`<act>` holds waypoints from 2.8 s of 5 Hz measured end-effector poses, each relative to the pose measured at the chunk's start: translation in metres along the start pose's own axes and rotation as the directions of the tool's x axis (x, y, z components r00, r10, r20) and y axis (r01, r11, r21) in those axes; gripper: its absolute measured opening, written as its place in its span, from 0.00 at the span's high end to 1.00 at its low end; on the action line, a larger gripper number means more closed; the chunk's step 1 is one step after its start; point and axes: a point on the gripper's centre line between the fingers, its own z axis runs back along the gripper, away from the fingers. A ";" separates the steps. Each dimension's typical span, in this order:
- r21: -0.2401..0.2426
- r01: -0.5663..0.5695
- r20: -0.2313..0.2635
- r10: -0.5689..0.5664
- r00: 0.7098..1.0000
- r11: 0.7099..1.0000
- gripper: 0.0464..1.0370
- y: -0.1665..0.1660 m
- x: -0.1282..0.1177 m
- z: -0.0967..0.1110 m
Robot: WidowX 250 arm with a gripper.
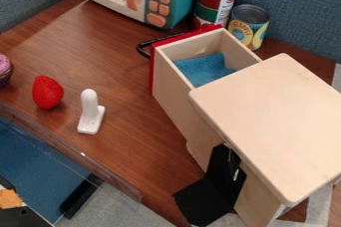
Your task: Moved the thing outside of the drawer
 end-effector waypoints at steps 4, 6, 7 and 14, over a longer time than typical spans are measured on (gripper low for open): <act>0.185 -0.355 -0.149 0.384 0.911 0.916 0.18 0.093 -0.049 -0.057; 0.296 -0.441 -0.133 0.494 0.859 0.847 0.18 0.096 -0.045 -0.077; 0.352 -0.460 -0.122 0.527 0.841 0.815 0.18 0.101 -0.047 -0.085; 0.406 -0.542 -0.133 0.634 0.762 0.736 0.03 0.189 -0.105 -0.090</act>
